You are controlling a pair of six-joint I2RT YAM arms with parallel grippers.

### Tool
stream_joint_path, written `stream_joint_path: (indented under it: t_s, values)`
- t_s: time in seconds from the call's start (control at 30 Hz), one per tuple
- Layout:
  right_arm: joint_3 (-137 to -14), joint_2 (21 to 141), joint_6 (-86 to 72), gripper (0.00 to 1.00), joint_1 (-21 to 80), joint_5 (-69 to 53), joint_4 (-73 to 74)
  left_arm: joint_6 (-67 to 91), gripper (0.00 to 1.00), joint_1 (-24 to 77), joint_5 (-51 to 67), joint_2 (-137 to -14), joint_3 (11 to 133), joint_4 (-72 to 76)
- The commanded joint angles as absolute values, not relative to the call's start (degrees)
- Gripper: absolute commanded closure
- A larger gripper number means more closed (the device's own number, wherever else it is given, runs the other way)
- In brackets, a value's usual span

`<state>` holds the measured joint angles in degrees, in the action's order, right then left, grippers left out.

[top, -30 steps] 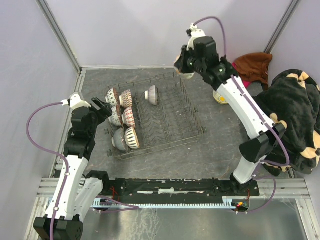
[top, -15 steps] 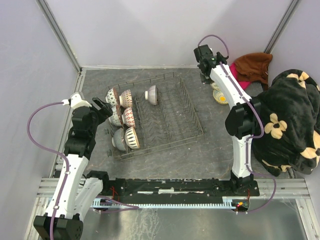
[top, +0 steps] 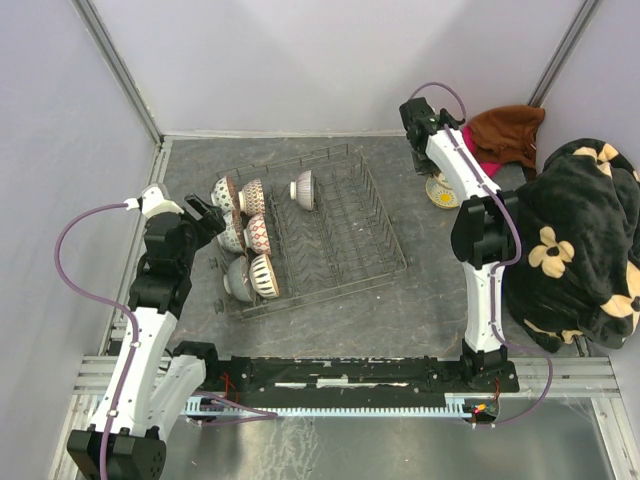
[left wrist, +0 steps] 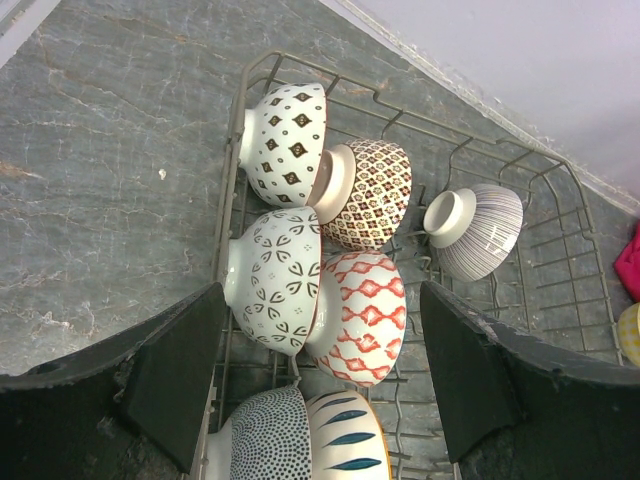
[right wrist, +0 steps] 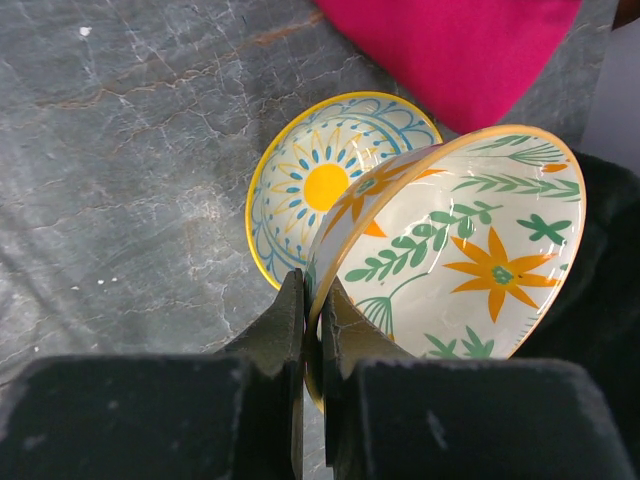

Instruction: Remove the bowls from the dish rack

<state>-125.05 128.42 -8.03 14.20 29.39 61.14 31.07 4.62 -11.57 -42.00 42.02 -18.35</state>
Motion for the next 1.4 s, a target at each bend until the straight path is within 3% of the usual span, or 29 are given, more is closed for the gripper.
stream_joint_path:
  t_s: [0.0, 1.0, 1.37]
  values:
    - [-125.84, 128.63, -7.3, 0.99, 12.7, 29.45, 60.45, 31.36, 0.15, 4.69, -10.79, -41.75, 43.54, -17.05]
    - [-122.24, 132.66, -9.57, 0.99, 10.04, 23.55, 57.31, 31.99, 0.16, 4.66, -10.47, -40.74, 43.15, -17.23]
    - [-122.62, 133.46, -10.63, 0.88, 9.47, 22.85, 57.04, 31.99, 0.16, 4.66, -10.66, -40.78, 43.24, -17.31]
